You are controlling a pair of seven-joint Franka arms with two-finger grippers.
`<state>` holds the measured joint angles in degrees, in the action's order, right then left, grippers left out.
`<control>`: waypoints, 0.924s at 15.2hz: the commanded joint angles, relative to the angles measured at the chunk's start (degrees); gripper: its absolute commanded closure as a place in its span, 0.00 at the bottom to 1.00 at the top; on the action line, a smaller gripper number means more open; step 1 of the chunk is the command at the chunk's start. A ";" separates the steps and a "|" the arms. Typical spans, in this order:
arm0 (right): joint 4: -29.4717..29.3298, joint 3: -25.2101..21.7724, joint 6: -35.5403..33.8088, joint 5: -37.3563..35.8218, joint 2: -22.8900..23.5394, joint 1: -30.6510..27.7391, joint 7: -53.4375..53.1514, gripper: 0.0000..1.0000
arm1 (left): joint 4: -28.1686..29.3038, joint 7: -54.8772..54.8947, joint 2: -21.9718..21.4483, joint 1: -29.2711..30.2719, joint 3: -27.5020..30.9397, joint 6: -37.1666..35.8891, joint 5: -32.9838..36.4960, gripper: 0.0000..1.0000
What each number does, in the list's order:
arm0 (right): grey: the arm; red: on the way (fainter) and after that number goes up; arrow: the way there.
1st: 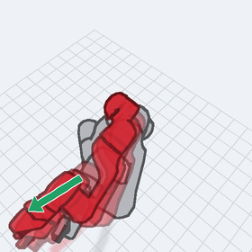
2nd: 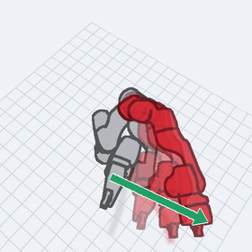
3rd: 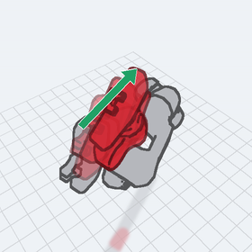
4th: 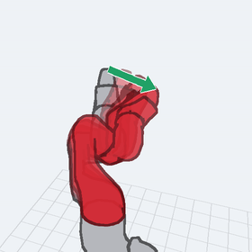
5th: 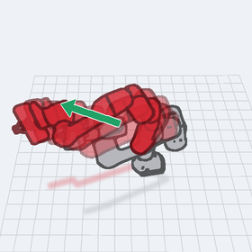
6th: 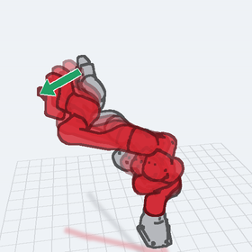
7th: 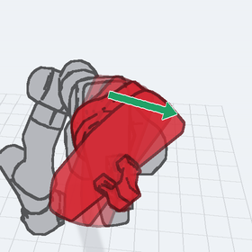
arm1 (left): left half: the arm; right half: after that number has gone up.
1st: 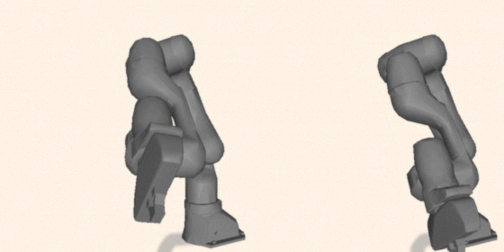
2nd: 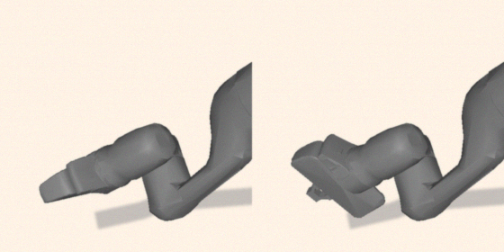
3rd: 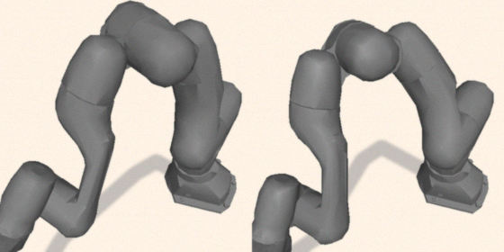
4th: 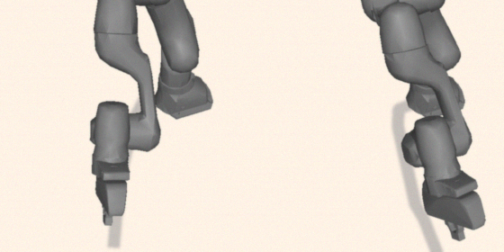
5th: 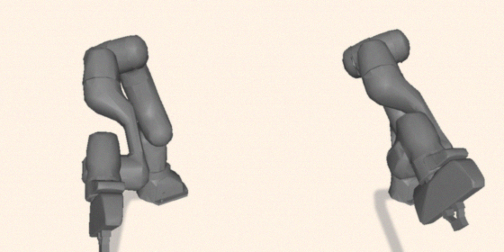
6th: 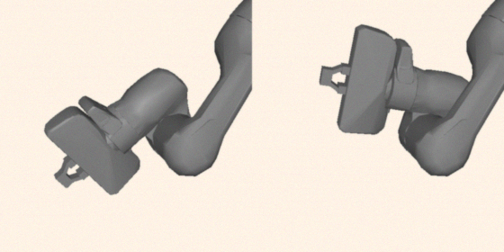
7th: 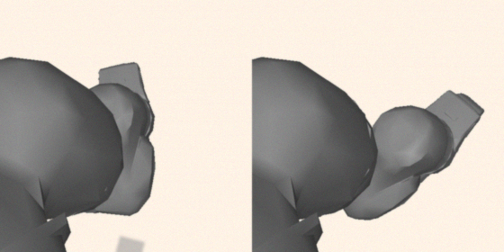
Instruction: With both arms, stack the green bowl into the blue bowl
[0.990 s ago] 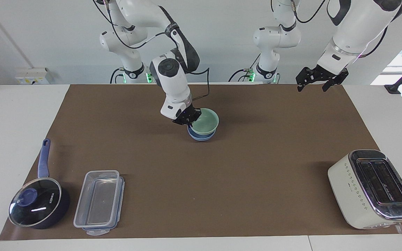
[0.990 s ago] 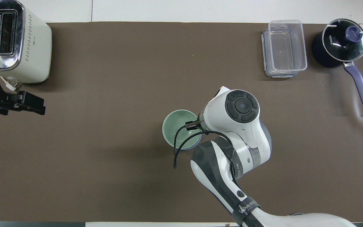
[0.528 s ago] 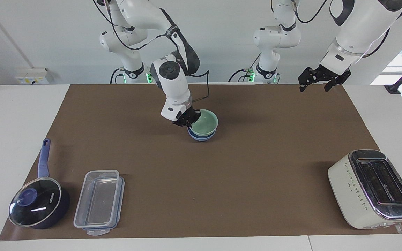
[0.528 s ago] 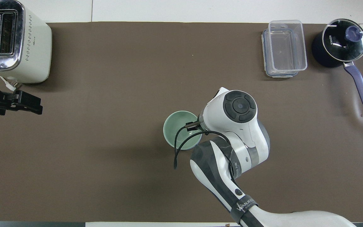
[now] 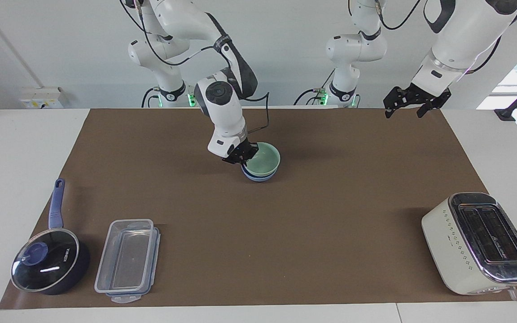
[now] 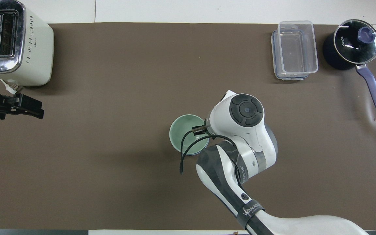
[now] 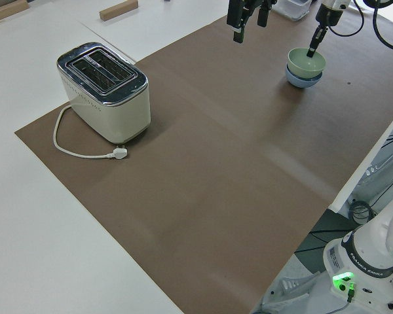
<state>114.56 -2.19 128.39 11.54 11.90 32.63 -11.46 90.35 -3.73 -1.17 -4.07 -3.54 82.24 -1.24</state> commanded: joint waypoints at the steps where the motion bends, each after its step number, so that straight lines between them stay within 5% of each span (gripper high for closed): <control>1: 0.66 0.16 1.25 -0.99 -0.12 -0.38 1.00 1.00 | -0.43 0.65 -0.06 0.73 -0.67 -1.21 -0.69 0.00; 14: 1.19 0.16 1.34 -1.87 -0.12 -0.47 1.09 1.00 | -0.26 0.13 -0.06 1.26 -0.15 -1.21 -0.69 0.00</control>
<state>115.16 -2.20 128.39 10.04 11.95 32.62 -11.46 90.35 -3.74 -1.16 -3.35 -3.50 82.16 -1.24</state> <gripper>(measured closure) 0.956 0.000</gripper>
